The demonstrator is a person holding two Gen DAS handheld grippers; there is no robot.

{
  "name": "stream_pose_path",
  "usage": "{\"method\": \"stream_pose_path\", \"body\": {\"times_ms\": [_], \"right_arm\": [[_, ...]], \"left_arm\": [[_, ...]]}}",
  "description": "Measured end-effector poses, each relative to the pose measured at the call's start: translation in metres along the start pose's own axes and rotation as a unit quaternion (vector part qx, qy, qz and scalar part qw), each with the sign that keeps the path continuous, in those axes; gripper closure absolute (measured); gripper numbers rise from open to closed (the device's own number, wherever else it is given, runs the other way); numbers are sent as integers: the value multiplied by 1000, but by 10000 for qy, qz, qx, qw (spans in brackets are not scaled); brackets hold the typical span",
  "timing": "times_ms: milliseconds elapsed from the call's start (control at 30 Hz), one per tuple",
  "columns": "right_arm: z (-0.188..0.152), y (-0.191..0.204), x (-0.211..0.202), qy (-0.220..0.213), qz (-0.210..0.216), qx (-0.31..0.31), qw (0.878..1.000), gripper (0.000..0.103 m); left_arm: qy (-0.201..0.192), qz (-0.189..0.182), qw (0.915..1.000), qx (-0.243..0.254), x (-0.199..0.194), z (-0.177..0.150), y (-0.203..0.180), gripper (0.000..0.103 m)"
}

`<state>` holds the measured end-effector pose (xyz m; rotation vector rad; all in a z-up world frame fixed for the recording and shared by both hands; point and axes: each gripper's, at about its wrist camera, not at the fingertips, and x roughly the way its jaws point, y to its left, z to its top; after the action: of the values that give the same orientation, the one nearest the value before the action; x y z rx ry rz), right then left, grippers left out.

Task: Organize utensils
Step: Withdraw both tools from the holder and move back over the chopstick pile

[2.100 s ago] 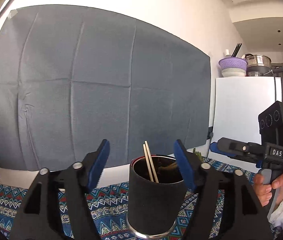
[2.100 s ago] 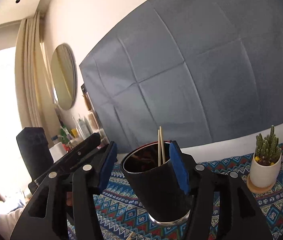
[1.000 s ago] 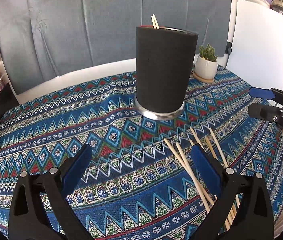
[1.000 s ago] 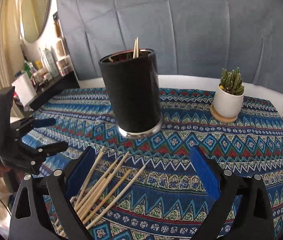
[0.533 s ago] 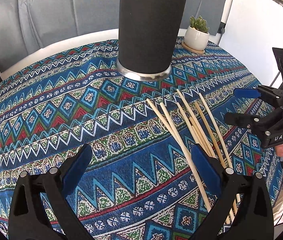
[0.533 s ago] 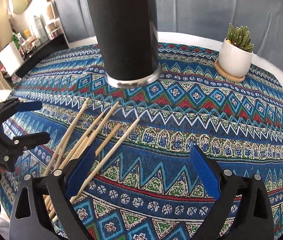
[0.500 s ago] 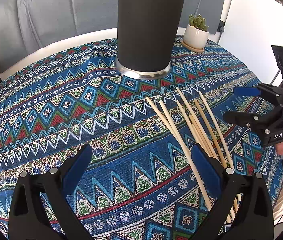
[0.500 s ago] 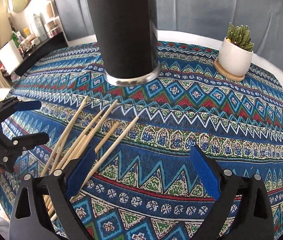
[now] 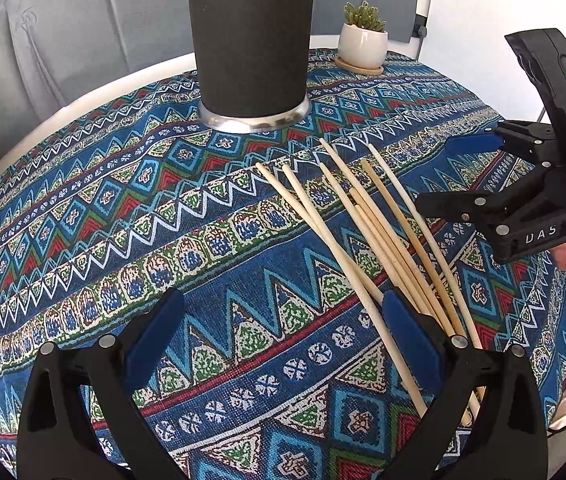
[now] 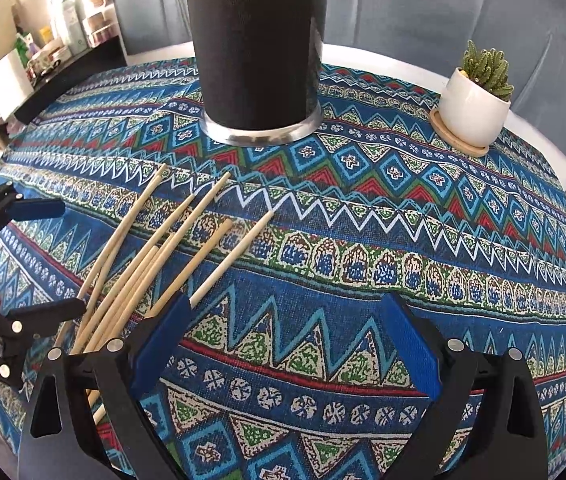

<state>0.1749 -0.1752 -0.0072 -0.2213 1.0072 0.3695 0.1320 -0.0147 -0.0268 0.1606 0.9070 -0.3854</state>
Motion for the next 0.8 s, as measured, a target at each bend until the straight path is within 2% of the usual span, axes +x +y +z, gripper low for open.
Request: {"method": "stream_pose_path", "body": {"times_ms": [200,400,500,600,800], "right_arm": [[0,1,1,141,163,161,9996,12],[3,12,0,225,40,70,9997,10],[4,17,2,412,-301,-158,9986,8],[3,20,-1,407,-356,-389,9978,8],[-1,1,4,511,72,186,9985,7]], "left_arm": [[-6,176,9998,64,1,-4,3,5],[-7,188,9998,55,2,-4,2,5],[-6,179,9998,54,3,-4,2,5],[-5,168,9998,59,4,-3,2,5],[-3,168,9998,65,4,-4,2,5]]}}
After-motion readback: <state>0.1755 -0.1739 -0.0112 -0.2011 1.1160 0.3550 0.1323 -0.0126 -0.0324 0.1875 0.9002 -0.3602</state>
